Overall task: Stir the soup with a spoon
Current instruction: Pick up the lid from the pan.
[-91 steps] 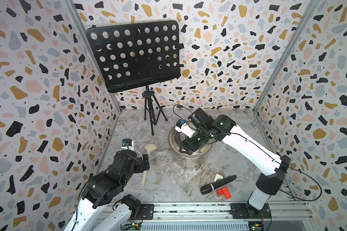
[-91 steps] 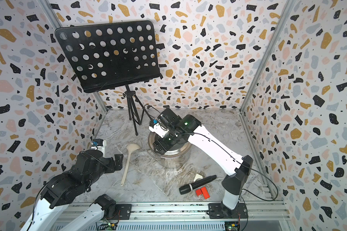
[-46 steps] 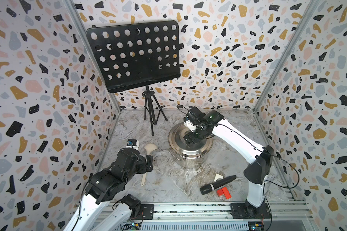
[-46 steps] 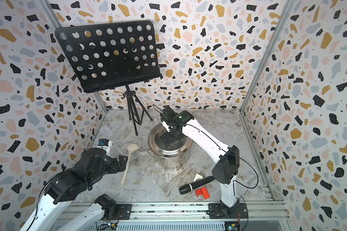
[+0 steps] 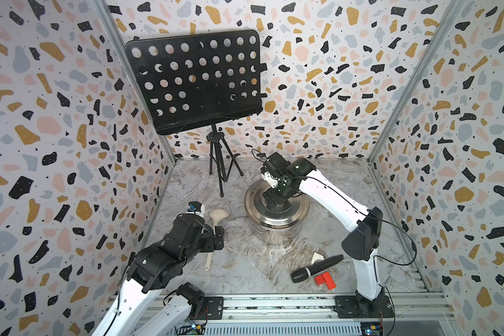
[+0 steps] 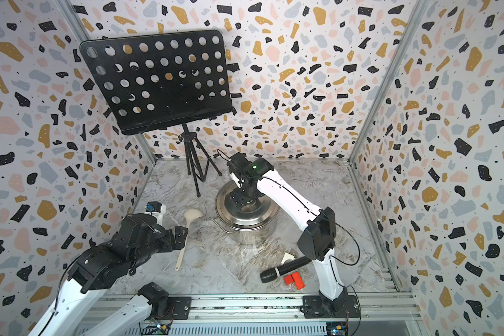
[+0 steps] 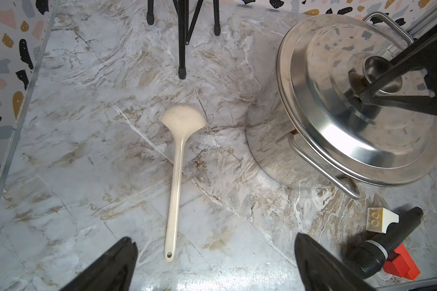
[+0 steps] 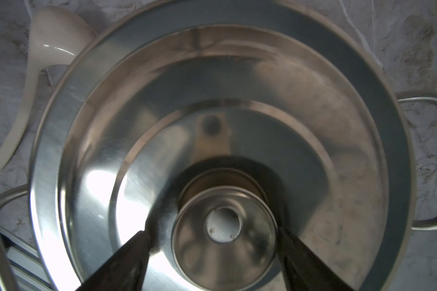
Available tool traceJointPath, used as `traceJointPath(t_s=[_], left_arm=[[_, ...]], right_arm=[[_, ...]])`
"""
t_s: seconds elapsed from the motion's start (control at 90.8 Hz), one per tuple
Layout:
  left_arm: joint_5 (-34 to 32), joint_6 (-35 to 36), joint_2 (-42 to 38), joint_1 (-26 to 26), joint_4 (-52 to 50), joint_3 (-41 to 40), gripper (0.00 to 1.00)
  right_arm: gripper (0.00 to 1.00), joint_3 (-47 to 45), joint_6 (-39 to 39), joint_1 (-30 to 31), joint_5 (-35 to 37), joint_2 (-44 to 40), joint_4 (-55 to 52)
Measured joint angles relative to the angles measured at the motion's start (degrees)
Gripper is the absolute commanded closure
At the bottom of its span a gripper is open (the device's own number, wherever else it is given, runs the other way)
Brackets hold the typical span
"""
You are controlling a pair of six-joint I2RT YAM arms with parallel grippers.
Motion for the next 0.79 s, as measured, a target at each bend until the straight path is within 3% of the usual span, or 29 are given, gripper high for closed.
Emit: traceJointPath(t_s=[0.165,0.441,0.793], left_arm=[[0.2,0.0,0.0,0.0,-0.1,0.0,0.01],[0.2,0.1,0.1,0.0,-0.3,0.0,0.01],[0.2,0.0,-0.1,0.0,-0.3,-0.1,0.01]], right_arm=[[0.35,0.0,0.0,-0.4,0.2,0.0,0.0],[0.68,0.0,0.0,-0.6,0.7,0.0,0.0],[0.73,2.2,-0.7,-0.8,-0.6,0.0,-0.3]])
